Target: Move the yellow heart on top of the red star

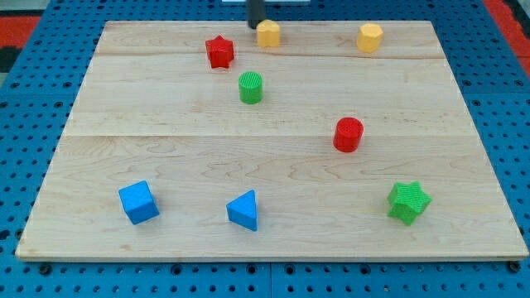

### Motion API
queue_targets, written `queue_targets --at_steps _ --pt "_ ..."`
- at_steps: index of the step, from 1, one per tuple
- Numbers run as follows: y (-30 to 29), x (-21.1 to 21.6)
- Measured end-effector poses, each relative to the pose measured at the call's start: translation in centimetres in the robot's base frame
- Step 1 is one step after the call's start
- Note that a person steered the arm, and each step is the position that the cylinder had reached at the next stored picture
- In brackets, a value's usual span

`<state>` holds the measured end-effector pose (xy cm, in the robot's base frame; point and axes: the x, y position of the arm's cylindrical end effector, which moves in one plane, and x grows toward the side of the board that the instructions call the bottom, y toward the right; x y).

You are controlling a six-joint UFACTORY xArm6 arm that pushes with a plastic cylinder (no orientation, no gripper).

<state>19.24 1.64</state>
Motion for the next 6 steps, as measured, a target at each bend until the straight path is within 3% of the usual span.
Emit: queue_targets --at_steps 1,2,3,5,6 --pt "7.2 0.1" --pt "8.6 1.7" --pt "2.4 1.9" --pt "0.1 5.6" --pt "-5.2 3.0"
